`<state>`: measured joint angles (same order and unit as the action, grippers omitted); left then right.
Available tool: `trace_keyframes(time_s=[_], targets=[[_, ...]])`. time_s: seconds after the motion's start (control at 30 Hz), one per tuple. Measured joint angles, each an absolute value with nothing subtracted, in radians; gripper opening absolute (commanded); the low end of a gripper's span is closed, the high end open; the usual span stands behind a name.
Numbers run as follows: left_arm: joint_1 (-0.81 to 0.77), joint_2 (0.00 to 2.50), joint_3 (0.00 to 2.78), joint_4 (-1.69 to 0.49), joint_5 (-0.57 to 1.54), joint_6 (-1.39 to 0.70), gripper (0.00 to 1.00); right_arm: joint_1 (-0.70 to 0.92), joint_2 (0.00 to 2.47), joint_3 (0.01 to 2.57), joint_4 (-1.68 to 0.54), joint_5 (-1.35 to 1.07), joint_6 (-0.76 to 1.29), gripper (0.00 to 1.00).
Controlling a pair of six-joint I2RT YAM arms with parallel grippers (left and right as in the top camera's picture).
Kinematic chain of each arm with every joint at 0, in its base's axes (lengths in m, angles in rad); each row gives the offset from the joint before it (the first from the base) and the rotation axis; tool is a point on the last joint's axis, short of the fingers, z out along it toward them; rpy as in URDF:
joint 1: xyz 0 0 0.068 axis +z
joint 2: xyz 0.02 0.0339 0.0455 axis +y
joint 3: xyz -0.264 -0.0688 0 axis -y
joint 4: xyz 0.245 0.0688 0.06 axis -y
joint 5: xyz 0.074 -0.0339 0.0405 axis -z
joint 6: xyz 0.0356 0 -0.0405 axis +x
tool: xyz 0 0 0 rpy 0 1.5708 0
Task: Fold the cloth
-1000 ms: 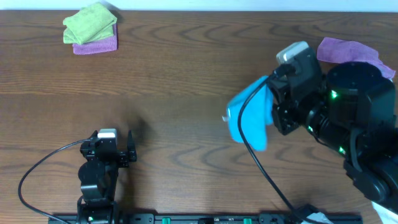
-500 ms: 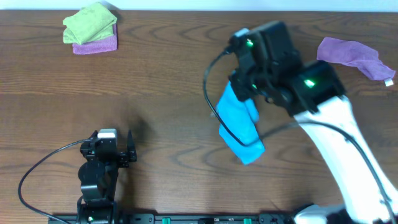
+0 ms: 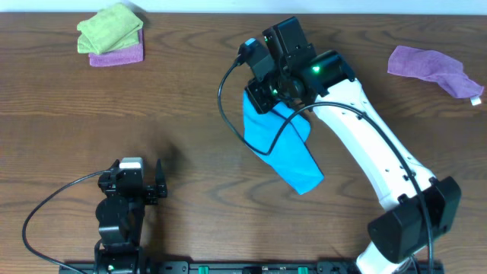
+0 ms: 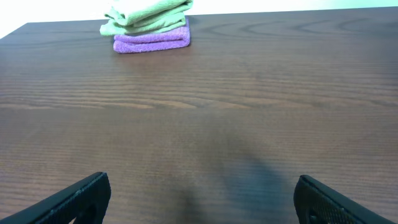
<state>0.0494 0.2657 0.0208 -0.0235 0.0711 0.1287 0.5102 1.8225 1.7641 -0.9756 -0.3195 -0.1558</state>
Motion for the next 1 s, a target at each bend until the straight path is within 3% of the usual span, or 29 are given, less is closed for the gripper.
trace_keyframes(time_s=[0.17, 0.3, 0.4, 0.7, 0.83, 1.0], targets=[[0.049, 0.266, 0.021, -0.023, 0.071, 0.129, 0.96, 0.51, 1.822, 1.764, -1.018, -0.59, -0.319, 0.01], [0.049, 0.266, 0.021, -0.023, 0.071, 0.129, 0.95, 0.511, 1.822, 1.765, -1.031, -0.648, -0.372, 0.01], [0.049, 0.266, 0.021, -0.023, 0.071, 0.129, 0.95, 0.513, 1.822, 1.764, -0.983, -0.504, -0.319, 0.01], [0.049, 0.266, 0.021, -0.023, 0.071, 0.129, 0.95, 0.479, 1.826, 1.764, -0.863, 0.353, 0.027, 0.01], [0.049, 0.266, 0.021, -0.023, 0.071, 0.129, 0.95, 0.421, 1.826, 1.765, -0.848, 0.48, 0.09, 0.01], [0.049, 0.266, 0.021, -0.023, 0.071, 0.129, 0.95, 0.355, 1.829, 1.764, -0.825, 0.429, 0.099, 0.01]])
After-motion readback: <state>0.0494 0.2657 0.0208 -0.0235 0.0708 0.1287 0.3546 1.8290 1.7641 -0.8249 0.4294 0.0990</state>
